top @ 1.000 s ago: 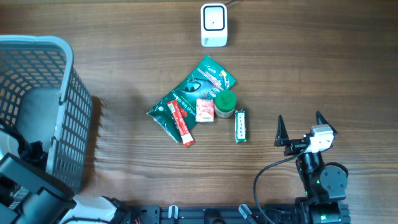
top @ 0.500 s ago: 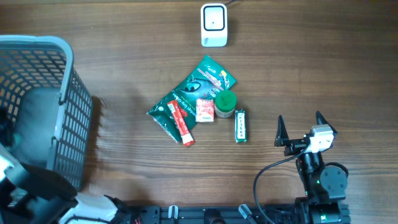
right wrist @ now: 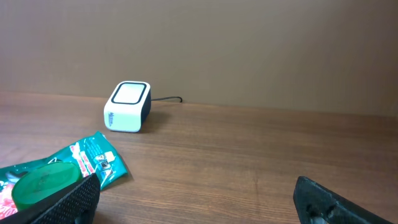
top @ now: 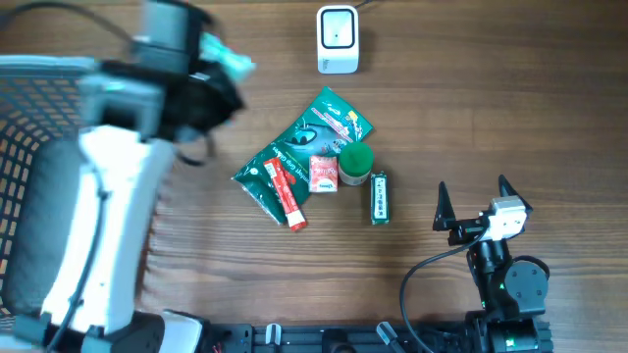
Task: Scan the item barcode
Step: 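Carry the wipes pack to the table and drop it on the glove pack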
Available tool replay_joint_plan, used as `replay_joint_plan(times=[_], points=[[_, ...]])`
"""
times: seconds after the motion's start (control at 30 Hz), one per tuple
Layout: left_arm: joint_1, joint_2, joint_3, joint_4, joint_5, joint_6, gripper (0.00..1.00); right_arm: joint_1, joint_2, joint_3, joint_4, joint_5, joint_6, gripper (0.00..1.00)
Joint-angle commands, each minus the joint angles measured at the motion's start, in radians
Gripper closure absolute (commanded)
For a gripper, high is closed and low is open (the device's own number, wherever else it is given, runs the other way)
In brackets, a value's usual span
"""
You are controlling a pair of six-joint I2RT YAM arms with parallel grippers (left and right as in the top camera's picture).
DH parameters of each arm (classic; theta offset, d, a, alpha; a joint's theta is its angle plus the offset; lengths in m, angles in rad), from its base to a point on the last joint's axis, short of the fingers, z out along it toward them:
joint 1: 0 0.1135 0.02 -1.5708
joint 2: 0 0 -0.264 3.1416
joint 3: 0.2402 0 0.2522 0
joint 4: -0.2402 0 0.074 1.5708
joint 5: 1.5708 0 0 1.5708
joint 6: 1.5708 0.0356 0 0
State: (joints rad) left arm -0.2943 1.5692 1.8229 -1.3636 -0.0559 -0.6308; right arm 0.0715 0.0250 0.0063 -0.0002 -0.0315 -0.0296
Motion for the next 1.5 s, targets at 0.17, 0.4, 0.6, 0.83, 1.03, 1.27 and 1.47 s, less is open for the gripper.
replay_joint_plan(times=[0.17,0.4,0.6,0.83,1.03,1.27,1.47], points=[[-0.269,0.055,-0.603,0.408,-0.121,-0.214,0.96,-0.001,-0.002,-0.001,0.004,0.008,0.01,0.0],[-0.31,0.055,-0.924,0.738,-0.114,-0.29,0.95,-0.001,-0.002,-0.001,0.004,0.008,0.01,0.0],[-0.304,0.032,-0.888,0.728,-0.127,-0.28,0.23,-0.001,-0.002,-0.001,0.004,0.008,0.011,0.0],[-0.268,-0.109,-0.456,0.584,-0.409,-0.1,0.0,-0.001,-0.002,-0.001,0.004,0.008,0.01,0.0],[-0.268,-0.212,-0.127,0.781,-0.759,0.068,0.0,-0.001,-0.002,-0.001,0.004,0.008,0.01,0.0],[-0.268,-0.344,-0.066,1.127,-0.975,0.647,0.0,-0.001,-0.002,-0.001,0.004,0.008,0.01,0.0],[-0.264,-0.449,-0.071,1.092,-1.068,0.772,0.0,-0.001,-0.002,-0.001,0.004,0.008,0.01,0.0]])
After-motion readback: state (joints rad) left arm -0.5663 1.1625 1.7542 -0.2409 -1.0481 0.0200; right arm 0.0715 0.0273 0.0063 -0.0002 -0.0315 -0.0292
